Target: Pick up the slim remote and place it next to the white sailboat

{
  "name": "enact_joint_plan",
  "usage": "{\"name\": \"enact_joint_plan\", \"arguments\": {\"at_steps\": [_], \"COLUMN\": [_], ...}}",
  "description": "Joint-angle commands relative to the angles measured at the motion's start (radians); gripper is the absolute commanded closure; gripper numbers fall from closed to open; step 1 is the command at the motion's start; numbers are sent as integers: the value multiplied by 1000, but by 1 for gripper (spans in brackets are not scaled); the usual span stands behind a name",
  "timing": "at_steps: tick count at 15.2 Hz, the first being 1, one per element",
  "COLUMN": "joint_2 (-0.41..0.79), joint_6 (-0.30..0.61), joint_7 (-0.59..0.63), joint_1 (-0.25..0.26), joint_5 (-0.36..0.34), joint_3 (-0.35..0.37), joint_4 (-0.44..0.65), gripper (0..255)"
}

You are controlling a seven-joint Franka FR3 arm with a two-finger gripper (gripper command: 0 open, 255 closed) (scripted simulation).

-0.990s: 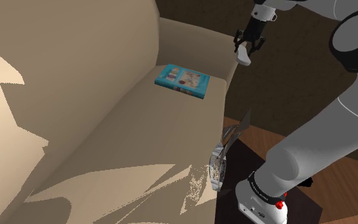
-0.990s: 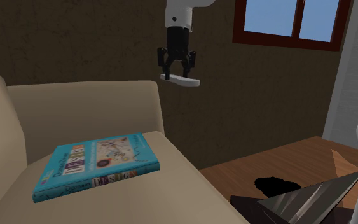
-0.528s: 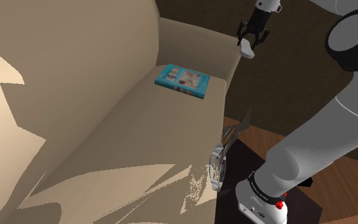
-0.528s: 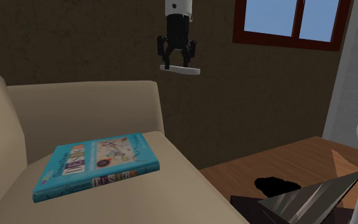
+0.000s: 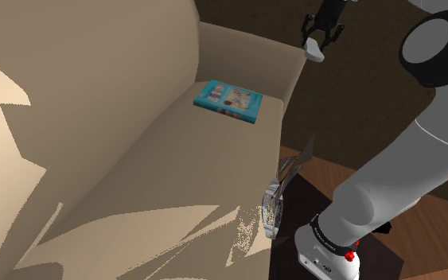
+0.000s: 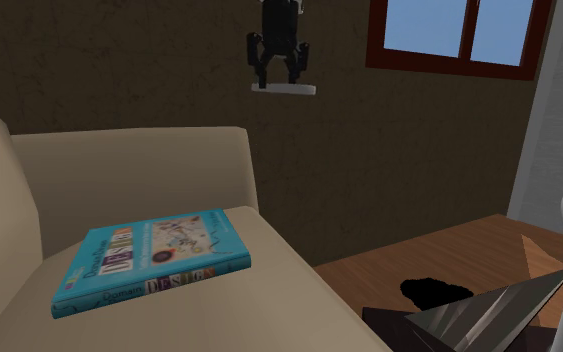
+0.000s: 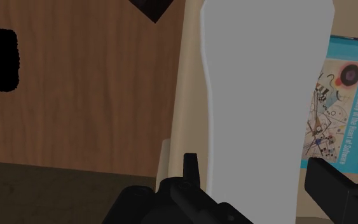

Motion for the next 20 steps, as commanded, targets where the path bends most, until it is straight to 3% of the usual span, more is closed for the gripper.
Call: {"name": "enact_joint_plan", "arguments": {"at_steps": [1,3,11,20], "joint_2": [14,28,-227,-423], "joint_6": [-32,-61,-17,-21], "joint_7": [-2,-4,185,393], "joint_1": [-2,-4,82,145], "joint_5": [4,9,-49,-34], "joint_3": [-2,-3,105,249], "joint_4": [45,87,-200,-392], "gripper": [255,255,255,255]}}
